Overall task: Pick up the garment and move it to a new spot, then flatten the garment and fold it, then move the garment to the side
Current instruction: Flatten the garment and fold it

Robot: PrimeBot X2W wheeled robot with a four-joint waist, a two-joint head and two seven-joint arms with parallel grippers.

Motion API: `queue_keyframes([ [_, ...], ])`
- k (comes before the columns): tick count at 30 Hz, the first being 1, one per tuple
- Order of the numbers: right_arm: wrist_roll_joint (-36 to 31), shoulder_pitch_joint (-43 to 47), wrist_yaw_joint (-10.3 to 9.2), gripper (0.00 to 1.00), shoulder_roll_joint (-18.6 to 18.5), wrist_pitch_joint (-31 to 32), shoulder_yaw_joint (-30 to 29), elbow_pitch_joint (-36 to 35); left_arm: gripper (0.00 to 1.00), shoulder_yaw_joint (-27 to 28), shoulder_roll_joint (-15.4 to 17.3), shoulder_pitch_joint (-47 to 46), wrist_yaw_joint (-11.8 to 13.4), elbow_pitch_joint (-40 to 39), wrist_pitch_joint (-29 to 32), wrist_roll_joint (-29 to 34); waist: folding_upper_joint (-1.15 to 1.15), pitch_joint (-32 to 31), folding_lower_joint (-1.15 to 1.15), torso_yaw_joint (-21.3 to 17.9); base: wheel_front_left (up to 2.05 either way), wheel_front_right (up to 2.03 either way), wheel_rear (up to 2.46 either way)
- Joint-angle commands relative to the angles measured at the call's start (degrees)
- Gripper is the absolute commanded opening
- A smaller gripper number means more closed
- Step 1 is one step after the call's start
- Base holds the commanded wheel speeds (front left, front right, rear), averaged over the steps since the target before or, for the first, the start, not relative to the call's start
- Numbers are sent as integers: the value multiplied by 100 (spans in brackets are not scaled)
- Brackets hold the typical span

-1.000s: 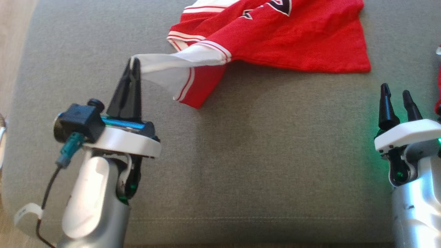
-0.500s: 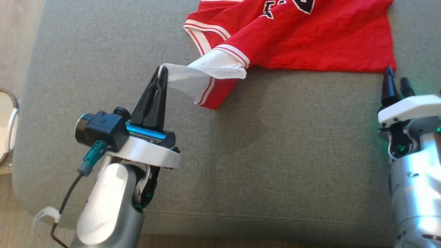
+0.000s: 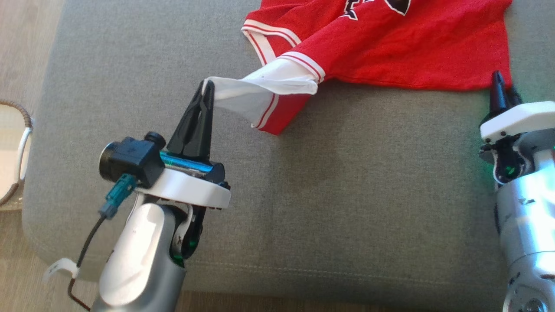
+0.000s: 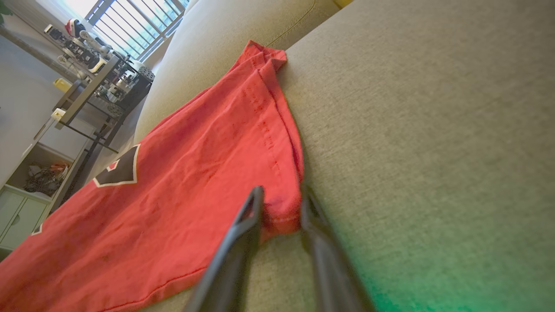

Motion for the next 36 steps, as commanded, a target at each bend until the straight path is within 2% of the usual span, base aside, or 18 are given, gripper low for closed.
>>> queue_keyframes([
  [1,73,-3,1,0,154,-7,196,22,0,197,47,-179,51,-204,-69,-95,0,-64,0,-36,0,0,0],
  [5,99,27,1,0,129,-100,404,24,0,260,46,-187,82,-213,-69,-130,0,-190,0,-102,0,0,0],
  [13,103,240,1,0,89,-383,1313,-463,0,681,73,-8,51,-411,-69,-94,0,-859,0,-514,0,0,0],
  [15,85,286,1,0,13,-381,1592,-725,0,826,103,9,37,-520,-69,-69,0,-1031,0,-634,0,0,0],
  [18,84,421,1,0,-219,-31,2393,-1437,0,1125,198,12,19,-793,-69,-40,0,-1355,0,-893,0,0,0],
  [22,320,575,1,0,-527,345,2797,-2344,0,1425,261,46,55,-1169,-69,-50,0,-1638,0,-1121,0,0,0],
  [26,332,667,1,0,-892,743,2977,-3375,0,1634,319,110,51,-1538,-68,-167,0,-1869,0,-1326,0,0,0],
  [29,345,723,1,0,-1020,1124,2897,-4101,0,1777,392,122,91,-1929,18,-253,0,-2008,0,-1442,0,0,0],
  [33,370,833,1,0,-993,1722,2563,-5024,0,1928,505,52,145,-2556,252,-339,0,-2109,0,-1530,0,0,0],
  [36,280,994,1,0,-823,2212,2167,-5685,0,2008,567,-30,201,-3050,451,-378,0,-2150,0,-1543,0,0,0],
])
